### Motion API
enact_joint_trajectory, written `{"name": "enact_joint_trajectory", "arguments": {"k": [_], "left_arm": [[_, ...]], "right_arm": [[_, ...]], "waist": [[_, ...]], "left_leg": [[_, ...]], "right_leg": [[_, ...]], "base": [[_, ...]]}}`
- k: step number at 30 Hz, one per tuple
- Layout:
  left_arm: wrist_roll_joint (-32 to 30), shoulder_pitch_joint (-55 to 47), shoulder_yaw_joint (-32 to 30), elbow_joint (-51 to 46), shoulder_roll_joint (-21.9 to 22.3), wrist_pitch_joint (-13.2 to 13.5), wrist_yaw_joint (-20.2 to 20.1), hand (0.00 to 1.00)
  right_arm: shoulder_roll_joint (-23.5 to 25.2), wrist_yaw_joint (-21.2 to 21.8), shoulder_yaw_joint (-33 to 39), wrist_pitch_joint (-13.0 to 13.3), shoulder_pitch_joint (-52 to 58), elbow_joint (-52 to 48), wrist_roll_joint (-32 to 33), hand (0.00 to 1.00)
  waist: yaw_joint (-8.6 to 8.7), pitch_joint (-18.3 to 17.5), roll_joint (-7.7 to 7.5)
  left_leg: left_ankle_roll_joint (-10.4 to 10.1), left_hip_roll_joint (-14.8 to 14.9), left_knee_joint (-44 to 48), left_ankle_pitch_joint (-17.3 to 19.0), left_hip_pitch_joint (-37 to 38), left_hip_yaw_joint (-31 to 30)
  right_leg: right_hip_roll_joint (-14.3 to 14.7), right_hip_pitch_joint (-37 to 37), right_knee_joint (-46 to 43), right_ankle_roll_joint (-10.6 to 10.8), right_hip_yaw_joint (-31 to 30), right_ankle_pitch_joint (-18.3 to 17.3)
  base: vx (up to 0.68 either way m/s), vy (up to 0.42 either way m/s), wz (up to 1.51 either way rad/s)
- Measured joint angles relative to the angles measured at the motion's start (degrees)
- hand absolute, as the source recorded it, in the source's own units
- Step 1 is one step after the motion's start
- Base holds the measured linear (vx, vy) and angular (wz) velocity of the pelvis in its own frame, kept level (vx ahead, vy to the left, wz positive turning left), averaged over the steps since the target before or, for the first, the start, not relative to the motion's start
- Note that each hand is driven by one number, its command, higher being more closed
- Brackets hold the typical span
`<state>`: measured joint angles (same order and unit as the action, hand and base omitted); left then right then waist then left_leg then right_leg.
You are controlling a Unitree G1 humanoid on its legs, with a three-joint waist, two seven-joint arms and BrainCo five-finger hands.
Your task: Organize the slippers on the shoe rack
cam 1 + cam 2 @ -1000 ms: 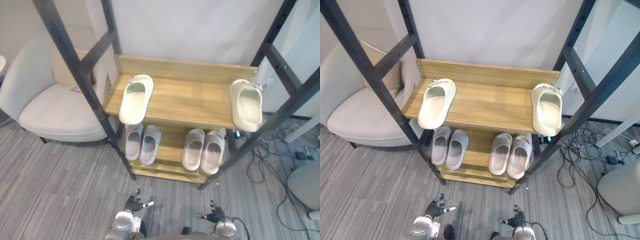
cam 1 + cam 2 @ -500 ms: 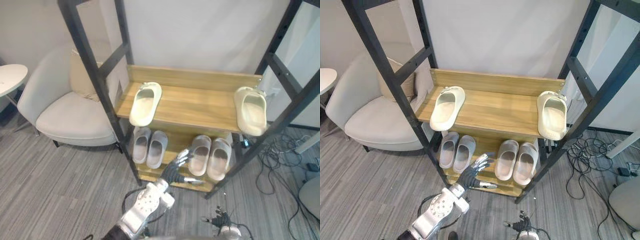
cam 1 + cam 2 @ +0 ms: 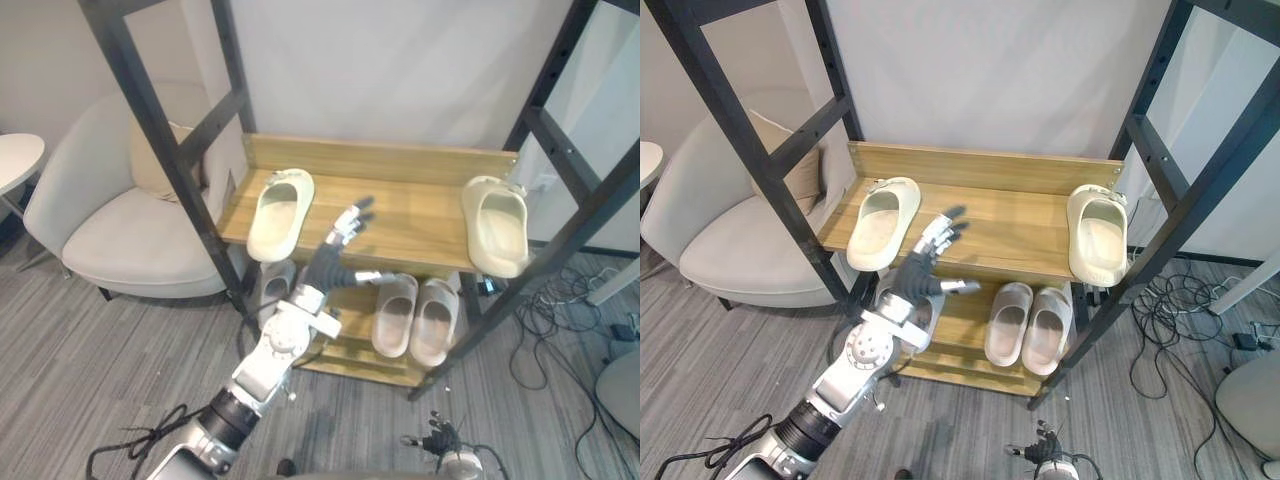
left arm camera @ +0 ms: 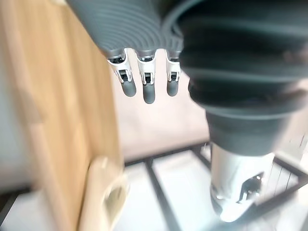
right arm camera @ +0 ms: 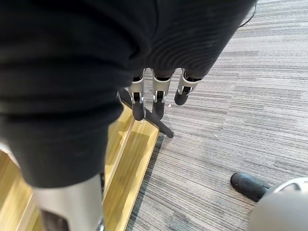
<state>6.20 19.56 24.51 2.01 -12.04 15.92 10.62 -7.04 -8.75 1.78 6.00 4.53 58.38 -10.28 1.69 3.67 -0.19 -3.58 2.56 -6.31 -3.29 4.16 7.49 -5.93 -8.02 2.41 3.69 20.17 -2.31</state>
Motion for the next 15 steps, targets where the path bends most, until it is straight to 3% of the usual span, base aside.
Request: {"name": "enact_joint_trajectory", "arguments": {"k": [7,15], "left_arm": [[-0.9,9.1,-10.9,10.5,-7.3,-0.4,3.2,0.00],[-1.0,18.5,-13.9,20.8,-15.9,-2.1,3.9,0.00]], "right_arm": [[0.0,1.7,0.2,-0.3,0.2,0.0,-0.1,0.00],[-0.1,3.1,1.2,-0.9,0.4,0.0,-0.7,0.00]], "waist": [[1.31,0.5,-0.85],[1.60,1.1,-0.67]], "left_leg": [[0.0,0.0,0.0,0.5,-0.1,2.0],[-0.1,-0.1,0.3,0.8,-0.3,2.8]], "right_leg": [[0.2,0.3,2.0,-0.1,-1.9,1.4],[0.1,1.0,1.9,0.0,-2.4,1.6]], "base": [[-0.02,0.013,-0.15],[0.00,0.005,-0.05]]}}
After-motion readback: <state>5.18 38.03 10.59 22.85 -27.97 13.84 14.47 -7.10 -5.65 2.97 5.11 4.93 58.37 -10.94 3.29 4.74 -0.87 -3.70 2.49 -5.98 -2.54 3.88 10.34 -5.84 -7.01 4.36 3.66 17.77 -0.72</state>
